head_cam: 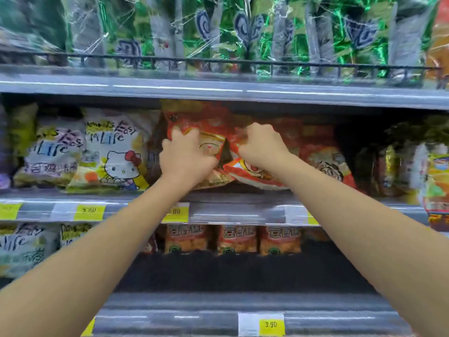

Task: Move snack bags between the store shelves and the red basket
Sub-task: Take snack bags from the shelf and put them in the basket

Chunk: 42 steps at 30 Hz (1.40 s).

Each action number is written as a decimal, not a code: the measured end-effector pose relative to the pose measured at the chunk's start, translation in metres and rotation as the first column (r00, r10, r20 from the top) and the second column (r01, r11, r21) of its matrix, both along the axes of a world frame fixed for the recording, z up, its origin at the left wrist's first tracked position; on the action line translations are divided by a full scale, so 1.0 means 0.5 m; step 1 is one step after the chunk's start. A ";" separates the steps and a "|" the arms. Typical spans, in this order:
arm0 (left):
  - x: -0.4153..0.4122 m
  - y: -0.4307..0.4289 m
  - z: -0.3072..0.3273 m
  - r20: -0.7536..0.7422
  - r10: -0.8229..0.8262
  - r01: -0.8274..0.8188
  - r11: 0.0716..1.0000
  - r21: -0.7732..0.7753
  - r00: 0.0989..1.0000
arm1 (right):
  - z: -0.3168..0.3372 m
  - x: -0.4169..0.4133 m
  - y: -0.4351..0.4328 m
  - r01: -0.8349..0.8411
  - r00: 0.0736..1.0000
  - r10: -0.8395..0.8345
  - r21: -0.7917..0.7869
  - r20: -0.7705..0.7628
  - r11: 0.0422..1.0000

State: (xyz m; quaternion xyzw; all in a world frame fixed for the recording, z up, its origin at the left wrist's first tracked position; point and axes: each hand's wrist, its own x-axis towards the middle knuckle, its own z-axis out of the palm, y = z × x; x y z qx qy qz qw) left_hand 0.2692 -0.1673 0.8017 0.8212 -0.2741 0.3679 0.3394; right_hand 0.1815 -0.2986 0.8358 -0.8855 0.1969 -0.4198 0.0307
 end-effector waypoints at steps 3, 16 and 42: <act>0.037 -0.022 0.010 0.022 0.049 -0.050 0.995 0.087 0.999 | -0.001 0.070 -0.018 0.057 0.996 -0.056 0.013 -0.071 0.998; 0.170 -0.093 0.021 0.008 0.001 -0.002 0.971 0.238 1.000 | -0.042 0.189 -0.089 0.106 0.983 -0.140 -0.247 -0.122 0.963; 0.250 -0.104 0.013 -0.207 -0.008 0.057 0.972 0.230 0.978 | -0.077 0.224 -0.119 0.022 1.000 -0.019 0.232 -0.012 0.973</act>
